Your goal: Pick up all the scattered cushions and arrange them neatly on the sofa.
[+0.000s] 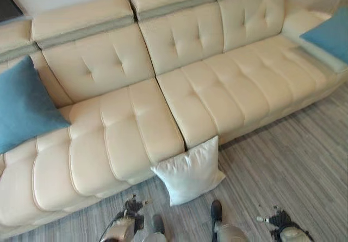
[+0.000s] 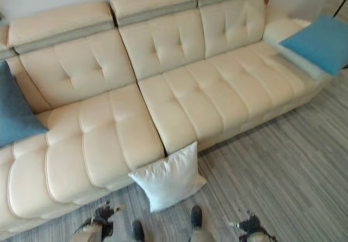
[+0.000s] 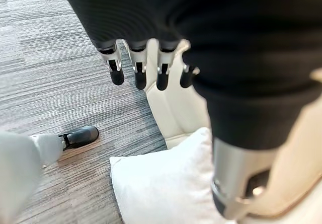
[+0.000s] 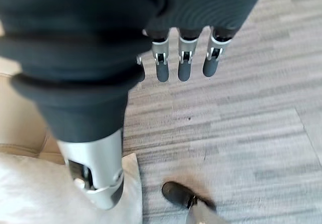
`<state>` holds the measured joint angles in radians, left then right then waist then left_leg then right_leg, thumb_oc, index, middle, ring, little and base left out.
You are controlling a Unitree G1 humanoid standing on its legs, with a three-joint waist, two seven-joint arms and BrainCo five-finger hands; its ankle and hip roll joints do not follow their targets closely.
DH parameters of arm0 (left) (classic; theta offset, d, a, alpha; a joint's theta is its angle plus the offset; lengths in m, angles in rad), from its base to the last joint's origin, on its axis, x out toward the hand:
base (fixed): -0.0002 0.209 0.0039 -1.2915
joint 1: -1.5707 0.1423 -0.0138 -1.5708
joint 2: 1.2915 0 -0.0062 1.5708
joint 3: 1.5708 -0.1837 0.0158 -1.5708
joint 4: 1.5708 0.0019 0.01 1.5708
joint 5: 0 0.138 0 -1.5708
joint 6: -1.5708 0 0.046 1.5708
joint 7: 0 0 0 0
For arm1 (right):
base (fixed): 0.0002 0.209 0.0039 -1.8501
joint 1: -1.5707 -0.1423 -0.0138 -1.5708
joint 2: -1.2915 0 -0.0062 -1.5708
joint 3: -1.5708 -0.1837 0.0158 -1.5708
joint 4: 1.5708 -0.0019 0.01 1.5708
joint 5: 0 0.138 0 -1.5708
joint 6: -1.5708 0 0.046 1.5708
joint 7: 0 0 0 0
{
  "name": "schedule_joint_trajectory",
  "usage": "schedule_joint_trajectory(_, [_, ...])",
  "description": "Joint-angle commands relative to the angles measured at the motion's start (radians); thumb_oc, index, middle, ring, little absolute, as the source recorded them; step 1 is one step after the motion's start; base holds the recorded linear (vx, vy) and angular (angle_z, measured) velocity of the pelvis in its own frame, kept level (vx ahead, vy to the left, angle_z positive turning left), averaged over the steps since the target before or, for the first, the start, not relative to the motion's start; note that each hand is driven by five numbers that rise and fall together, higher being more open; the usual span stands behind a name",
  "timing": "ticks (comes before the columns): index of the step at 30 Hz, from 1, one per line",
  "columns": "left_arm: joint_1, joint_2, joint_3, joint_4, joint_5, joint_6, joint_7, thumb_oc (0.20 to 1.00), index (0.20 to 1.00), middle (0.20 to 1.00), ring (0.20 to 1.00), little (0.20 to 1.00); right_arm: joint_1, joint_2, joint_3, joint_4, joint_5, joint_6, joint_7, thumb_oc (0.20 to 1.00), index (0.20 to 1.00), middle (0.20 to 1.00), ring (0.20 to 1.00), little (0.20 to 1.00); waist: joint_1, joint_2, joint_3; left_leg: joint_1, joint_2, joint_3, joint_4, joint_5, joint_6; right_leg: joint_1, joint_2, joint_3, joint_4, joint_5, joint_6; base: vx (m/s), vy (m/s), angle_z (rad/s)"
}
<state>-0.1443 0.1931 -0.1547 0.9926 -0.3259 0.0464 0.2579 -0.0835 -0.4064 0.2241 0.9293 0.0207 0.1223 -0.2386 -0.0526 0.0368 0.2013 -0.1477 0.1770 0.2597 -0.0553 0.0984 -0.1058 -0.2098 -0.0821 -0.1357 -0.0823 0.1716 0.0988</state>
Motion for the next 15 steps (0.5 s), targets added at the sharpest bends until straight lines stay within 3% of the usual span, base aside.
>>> schedule_joint_trajectory(1, [-0.108, 0.047, 0.006, 0.027, -0.087, -0.039, 0.064, 1.0, 1.0, 1.0, 1.0, 1.0, -0.125, 0.027, -0.007, -0.078, 0.065, -0.031, -0.05, 1.0, 1.0, 1.0, 1.0, 1.0, -0.001, -0.06, 0.13, -0.001, -0.114, -0.05, 0.007, -0.07, 0.069, -0.08, -0.032, -0.002, 0.113, -0.122, -0.002, -0.24, -0.149, 0.19])
schedule_joint_trajectory(4, [-0.303, 0.059, -0.034, 0.057, -0.193, -0.068, 0.127, 1.0, 1.0, 1.0, 1.0, 1.0, -0.364, 0.012, 0.009, -0.059, 0.22, -0.077, -0.129, 1.0, 1.0, 1.0, 1.0, 1.0, -0.005, -0.04, 0.204, -0.276, -0.121, -0.1, 0.134, -0.057, 0.069, -0.32, -0.052, -0.016, 0.237, -0.143, -0.017, -0.21, -0.121, 0.25])
schedule_joint_trajectory(7, [-0.467, 0.088, -0.064, 0.081, -0.245, -0.08, 0.165, 1.0, 1.0, 1.0, 1.0, 1.0, -0.562, -0.027, 0.036, -0.01, 0.279, -0.093, -0.179, 1.0, 1.0, 1.0, 1.0, 1.0, -0.012, -0.029, 0.25, -0.448, -0.118, -0.12, 0.208, -0.055, 0.061, -0.474, -0.065, -0.016, 0.3, -0.147, -0.024, -0.1, -0.056, 0.5])
schedule_joint_trajectory(8, [-0.628, 0.125, -0.088, 0.088, -0.284, -0.096, 0.198, 1.0, 1.0, 1.0, 1.0, 1.0, -0.742, -0.049, 0.082, -0.007, 0.316, -0.111, -0.221, 1.0, 1.0, 1.0, 1.0, 1.0, -0.017, -0.027, 0.314, -0.615, -0.113, -0.143, 0.285, -0.058, 0.053, -0.624, -0.073, -0.006, 0.357, -0.146, -0.03, -0.06, -0.034, 0.26])
schedule_joint_trajectory(9, [-0.629, 0.126, -0.088, 0.089, -0.284, -0.096, 0.198, 1.0, 1.0, 1.0, 1.0, 1.0, -0.744, -0.049, 0.083, -0.006, 0.316, -0.111, -0.22, 1.0, 1.0, 1.0, 1.0, 1.0, -0.018, -0.027, 0.31, -0.621, -0.113, -0.144, 0.288, -0.058, 0.054, -0.63, -0.073, -0.006, 0.359, -0.146, -0.03, -0.02, -0.026, 0.2])
schedule_joint_trajectory(14, [-0.88, 0.187, -0.2, 0.017, -0.248, -0.123, 0.228, 1.0, 1.0, 1.0, 1.0, 1.0, -0.976, -0.052, 0.193, 0.017, 0.34, -0.148, -0.244, 1.0, 1.0, 1.0, 1.0, 1.0, -0.013, -0.017, 0.319, -0.932, -0.109, -0.177, 0.4, -0.064, 0.054, -0.932, -0.093, 0.01, 0.479, -0.16, -0.04, 0.07, -0.014, 0.18])
schedule_joint_trajectory(15, [-0.94, 0.189, -0.247, -0.069, -0.221, -0.155, 0.239, 1.0, 1.0, 1.0, 1.0, 1.0, -1.03, -0.044, 0.218, -0.01, 0.33, -0.172, -0.26, 1.0, 1.0, 1.0, 1.0, 1.0, -0.007, -0.014, 0.319, -1.018, -0.117, -0.188, 0.435, -0.07, 0.052, -1.023, -0.094, 0.016, 0.525, -0.172, -0.038, 0.08, 0.005, 0.24])
